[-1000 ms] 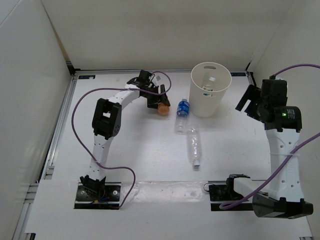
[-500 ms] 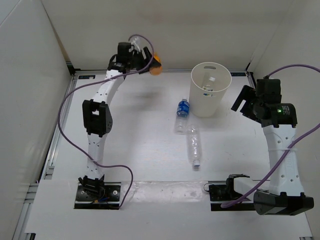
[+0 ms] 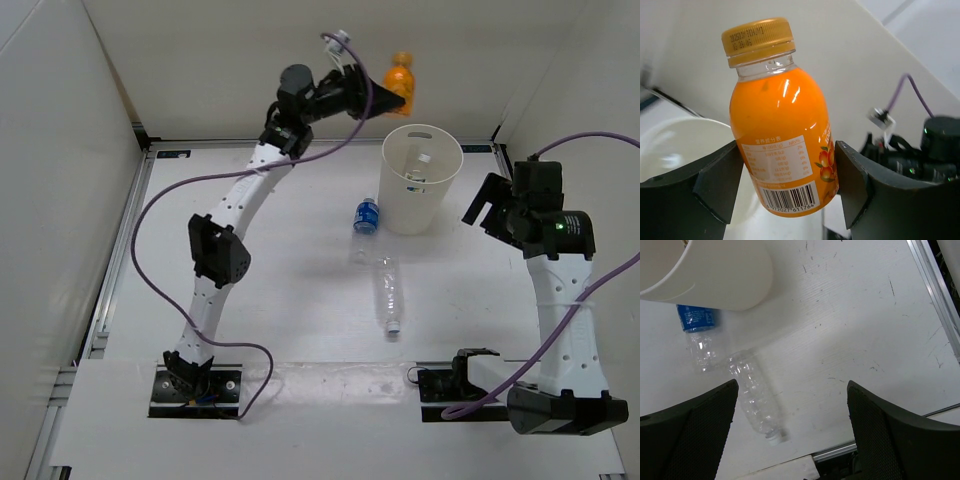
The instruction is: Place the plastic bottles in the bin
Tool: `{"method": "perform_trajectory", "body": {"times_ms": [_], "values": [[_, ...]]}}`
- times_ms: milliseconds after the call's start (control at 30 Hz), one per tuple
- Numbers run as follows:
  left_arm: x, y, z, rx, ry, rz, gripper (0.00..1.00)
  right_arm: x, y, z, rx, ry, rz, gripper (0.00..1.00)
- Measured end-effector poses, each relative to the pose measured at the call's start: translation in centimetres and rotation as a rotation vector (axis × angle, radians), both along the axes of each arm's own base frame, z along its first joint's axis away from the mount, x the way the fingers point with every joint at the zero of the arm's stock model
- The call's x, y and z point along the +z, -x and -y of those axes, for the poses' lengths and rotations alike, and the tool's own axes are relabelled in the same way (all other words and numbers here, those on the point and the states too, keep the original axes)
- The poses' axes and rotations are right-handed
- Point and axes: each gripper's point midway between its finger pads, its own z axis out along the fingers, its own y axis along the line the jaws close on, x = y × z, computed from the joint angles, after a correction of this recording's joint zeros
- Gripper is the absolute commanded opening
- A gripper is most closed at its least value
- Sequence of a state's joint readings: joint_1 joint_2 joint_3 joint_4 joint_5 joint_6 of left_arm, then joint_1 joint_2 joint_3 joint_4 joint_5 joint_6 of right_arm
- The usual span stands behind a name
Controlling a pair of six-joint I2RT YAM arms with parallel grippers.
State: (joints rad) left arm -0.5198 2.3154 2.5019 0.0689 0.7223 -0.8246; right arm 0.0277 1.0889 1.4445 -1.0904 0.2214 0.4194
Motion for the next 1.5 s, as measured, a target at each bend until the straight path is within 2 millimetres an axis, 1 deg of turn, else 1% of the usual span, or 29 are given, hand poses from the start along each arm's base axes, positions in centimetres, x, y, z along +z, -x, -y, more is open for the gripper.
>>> {"method": "perform_trajectory", "body": {"times_ms": [67, 133, 200, 267, 400, 433, 533, 633, 667, 767, 867, 967, 1033, 1100, 1200, 1267, 1333, 1400, 1433, 1500], "values": [[-1.3, 2.5, 2.7, -0.078, -0.019, -0.015, 0.49, 0.0, 0.2, 0.0, 0.000, 0.000, 0.002, 0.90], [-3.1, 4.2, 4.6, -0.136, -0.050, -0.047, 0.49, 0.2, 0.3, 0.1, -0.003, 0.003, 0.010, 0.90], [-5.0, 5.6, 5.9, -0.183, -0.086, -0.076, 0.51, 0.2, 0.6, 0.2, -0.006, 0.007, 0.016, 0.90], [-6.2, 6.2, 6.5, -0.206, -0.113, -0.097, 0.52, 0.1, 0.9, 0.3, -0.009, 0.010, 0.018, 0.90], [-7.6, 6.1, 6.8, -0.207, -0.144, -0.115, 0.58, 0.0, 1.5, 0.3, -0.010, 0.020, 0.016, 0.90], [-7.7, 6.0, 6.9, -0.206, -0.148, -0.119, 0.65, 0.1, 1.6, 0.4, -0.011, 0.022, 0.018, 0.90], [-8.5, 5.6, 7.0, -0.196, -0.162, -0.142, 0.81, 0.3, 1.8, 0.3, -0.008, 0.031, 0.028, 0.90], [-9.2, 5.4, 6.9, -0.181, -0.181, -0.163, 0.88, 0.3, 2.2, 0.3, -0.004, 0.031, 0.033, 0.90], [-9.3, 5.3, 6.9, -0.172, -0.186, -0.166, 1.00, 0.2, 2.3, 0.3, -0.003, 0.032, 0.032, 0.90], [-9.3, 4.7, 6.9, -0.135, -0.195, -0.183, 1.00, 0.1, 2.4, 0.2, -0.001, 0.034, 0.029, 0.90], [-8.3, 4.0, 6.7, -0.106, -0.176, -0.175, 1.00, 0.1, 2.3, 0.2, 0.001, 0.033, 0.029, 0.90], [-8.1, 3.2, 6.3, -0.077, -0.170, -0.177, 1.00, 0.0, 2.2, 0.1, 0.003, 0.030, 0.026, 0.90], [-8.7, 2.3, 5.8, -0.050, -0.177, -0.187, 1.00, -0.2, 2.1, 0.0, 0.007, 0.030, 0.020, 0.90], [-9.6, 1.1, 4.7, -0.013, -0.190, -0.208, 1.00, -0.3, 2.0, 0.0, 0.007, 0.030, 0.016, 0.90], [-10.9, -1.3, 2.3, 0.044, -0.209, -0.234, 1.00, -0.4, 1.8, -0.2, 0.012, 0.027, 0.013, 0.90], [-11.9, -2.9, 0.0, 0.085, -0.220, -0.253, 1.00, -0.4, 1.6, -0.2, 0.013, 0.025, 0.011, 0.90], [-12.9, -3.7, -2.4, 0.108, -0.232, -0.270, 1.00, -0.6, 1.5, -0.3, 0.016, 0.025, 0.005, 0.90], [-13.5, -4.1, -4.1, 0.114, -0.237, -0.278, 1.00, -0.7, 1.2, -0.5, 0.018, 0.020, 0.002, 0.90], [-13.8, -4.0, -4.7, 0.110, -0.242, -0.288, 1.00, -0.8, 1.1, -0.5, 0.018, 0.019, -0.001, 0.90], [-15.0, -3.0, -5.0, 0.086, -0.261, -0.310, 1.00, -0.9, 0.7, -0.7, 0.018, 0.014, 0.000, 0.90]]}}
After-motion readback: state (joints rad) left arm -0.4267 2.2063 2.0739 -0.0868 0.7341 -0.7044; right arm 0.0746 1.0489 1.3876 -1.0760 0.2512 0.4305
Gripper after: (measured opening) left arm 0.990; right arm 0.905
